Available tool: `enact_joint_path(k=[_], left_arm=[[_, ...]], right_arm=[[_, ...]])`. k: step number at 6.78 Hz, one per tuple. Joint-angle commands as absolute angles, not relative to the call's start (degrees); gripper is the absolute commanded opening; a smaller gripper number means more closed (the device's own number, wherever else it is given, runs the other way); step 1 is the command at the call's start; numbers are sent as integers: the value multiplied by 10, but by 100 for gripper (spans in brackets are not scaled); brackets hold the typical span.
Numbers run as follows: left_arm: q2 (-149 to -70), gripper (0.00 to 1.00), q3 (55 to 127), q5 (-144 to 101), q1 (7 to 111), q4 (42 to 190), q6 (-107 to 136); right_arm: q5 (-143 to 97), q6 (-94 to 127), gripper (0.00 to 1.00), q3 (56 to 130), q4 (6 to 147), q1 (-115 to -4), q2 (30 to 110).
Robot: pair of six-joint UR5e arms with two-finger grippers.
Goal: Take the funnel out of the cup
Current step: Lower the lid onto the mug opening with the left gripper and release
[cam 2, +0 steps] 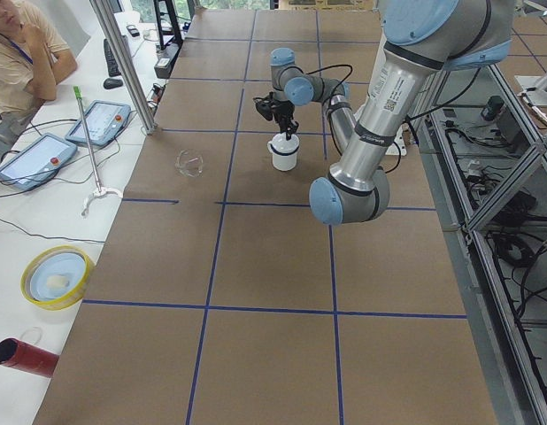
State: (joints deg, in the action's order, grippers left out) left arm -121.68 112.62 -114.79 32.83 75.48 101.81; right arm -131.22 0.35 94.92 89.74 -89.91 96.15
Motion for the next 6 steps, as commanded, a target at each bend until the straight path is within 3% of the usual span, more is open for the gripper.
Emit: enact_joint_path(k=[1, 3, 4, 5, 6], left_arm=[[-1217, 0, 1124, -1148, 327, 755, 1018], [-1217, 76, 1123, -1147, 325, 755, 1016], [-1217, 79, 1123, -1147, 325, 755, 1015], [-1216, 91, 1126, -1147, 325, 755, 1011], [-1216, 96, 1128, -1147, 337, 755, 986]], right_arm=[[-1312, 4, 100, 949, 897, -899, 962], [-1312, 4, 100, 949, 897, -899, 962], [-1312, 4, 100, 949, 897, -899, 962], [-1312, 4, 100, 949, 897, -899, 962], [-1312, 4, 100, 949, 897, -899, 962]])
